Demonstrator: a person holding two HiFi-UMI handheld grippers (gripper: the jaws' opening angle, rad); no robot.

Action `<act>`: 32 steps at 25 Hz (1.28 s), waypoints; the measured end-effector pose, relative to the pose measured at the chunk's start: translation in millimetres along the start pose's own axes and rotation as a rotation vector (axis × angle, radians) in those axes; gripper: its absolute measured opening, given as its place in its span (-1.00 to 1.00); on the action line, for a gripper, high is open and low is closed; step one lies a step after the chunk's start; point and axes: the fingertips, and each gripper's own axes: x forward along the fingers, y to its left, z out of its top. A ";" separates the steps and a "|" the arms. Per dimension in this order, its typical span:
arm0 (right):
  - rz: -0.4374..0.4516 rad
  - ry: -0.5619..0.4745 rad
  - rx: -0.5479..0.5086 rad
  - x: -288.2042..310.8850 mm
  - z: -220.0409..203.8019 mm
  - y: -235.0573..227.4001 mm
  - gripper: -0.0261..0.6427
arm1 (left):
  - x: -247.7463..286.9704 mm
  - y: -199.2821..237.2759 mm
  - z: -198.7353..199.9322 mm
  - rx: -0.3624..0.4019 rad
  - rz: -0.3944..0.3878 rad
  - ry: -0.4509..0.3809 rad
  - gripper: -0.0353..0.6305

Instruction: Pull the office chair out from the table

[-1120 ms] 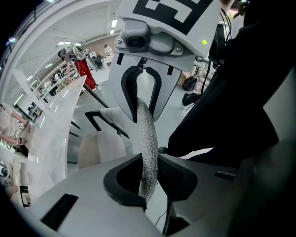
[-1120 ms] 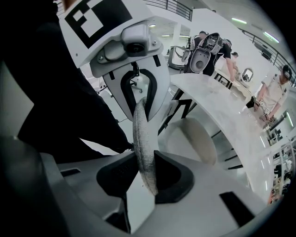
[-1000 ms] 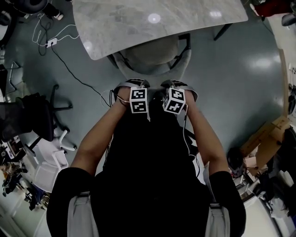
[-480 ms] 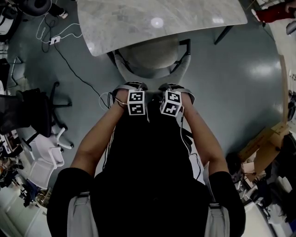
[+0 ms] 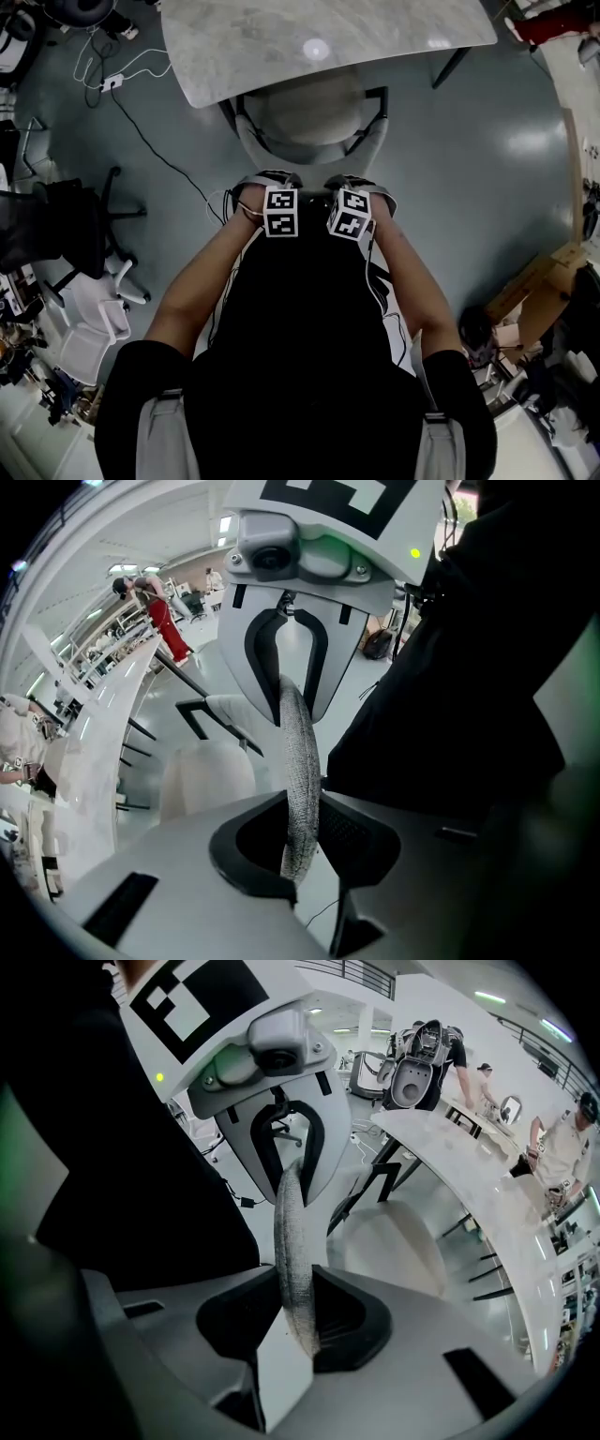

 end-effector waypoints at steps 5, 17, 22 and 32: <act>-0.005 0.003 0.022 -4.1 -2.3 24.5 -0.63 | -2.3 -24.4 3.8 0.019 -0.009 -0.004 -0.66; -0.019 0.014 0.049 -2.3 3.6 68.7 -0.63 | -5.3 -68.3 -1.1 0.040 -0.018 -0.015 -0.67; -0.006 0.008 0.046 -5.2 -0.1 90.1 -0.63 | -5.6 -88.5 3.6 0.036 -0.020 -0.008 -0.66; 0.011 -0.010 0.012 -9.8 -9.0 123.5 -0.65 | -1.5 -122.7 12.8 0.011 -0.016 0.008 -0.66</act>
